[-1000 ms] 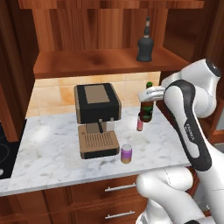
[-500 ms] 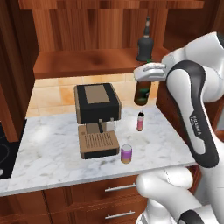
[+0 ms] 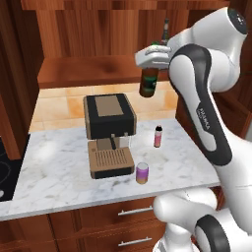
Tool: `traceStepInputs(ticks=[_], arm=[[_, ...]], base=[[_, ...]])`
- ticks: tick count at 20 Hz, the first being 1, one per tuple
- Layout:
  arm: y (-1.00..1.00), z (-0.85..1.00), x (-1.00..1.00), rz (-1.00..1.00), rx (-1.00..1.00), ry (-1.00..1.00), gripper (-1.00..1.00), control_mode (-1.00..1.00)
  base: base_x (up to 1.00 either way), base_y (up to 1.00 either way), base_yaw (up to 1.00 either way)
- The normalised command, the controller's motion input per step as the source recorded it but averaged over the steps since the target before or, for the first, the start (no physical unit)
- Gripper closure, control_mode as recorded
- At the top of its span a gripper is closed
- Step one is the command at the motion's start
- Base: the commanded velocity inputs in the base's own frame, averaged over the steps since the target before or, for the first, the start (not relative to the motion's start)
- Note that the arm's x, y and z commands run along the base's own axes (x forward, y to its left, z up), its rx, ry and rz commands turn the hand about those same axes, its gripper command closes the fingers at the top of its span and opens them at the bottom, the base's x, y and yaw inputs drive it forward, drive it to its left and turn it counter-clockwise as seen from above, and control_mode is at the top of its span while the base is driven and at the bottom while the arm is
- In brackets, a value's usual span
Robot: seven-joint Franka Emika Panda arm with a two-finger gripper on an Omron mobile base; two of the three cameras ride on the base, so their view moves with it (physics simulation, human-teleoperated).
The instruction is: Sort all alcoholic drinks to one cabinet, and non-alcoholic drinks to the other.
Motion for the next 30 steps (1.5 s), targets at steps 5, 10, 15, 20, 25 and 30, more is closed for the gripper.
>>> traceStepInputs(ticks=[5, 10, 15, 20, 25, 30], arm=[[0.17, 0.02, 0.50, -0.01, 0.00, -0.06, 1.00, -1.00], [0.03, 0.00, 0.57, -0.01, 0.00, -0.07, 1.00, -1.00], [0.01, 0.00, 0.53, 0.00, 0.00, -0.05, 1.00, -1.00], [0.00, 0.00, 0.51, -0.01, 0.00, -0.02, 1.00, -1.00], [0.04, 0.00, 0.57, -0.05, 0.00, 0.00, 1.00, -1.00], [0.12, 0.00, 0.56, -0.08, 0.00, 0.00, 1.00, -1.00]], base=[[0.00, 0.00, 0.00], [0.00, 0.00, 0.00], [0.00, 0.00, 0.00], [0.00, 0.00, 0.00], [0.00, 0.00, 0.00], [0.00, 0.00, 0.00]])
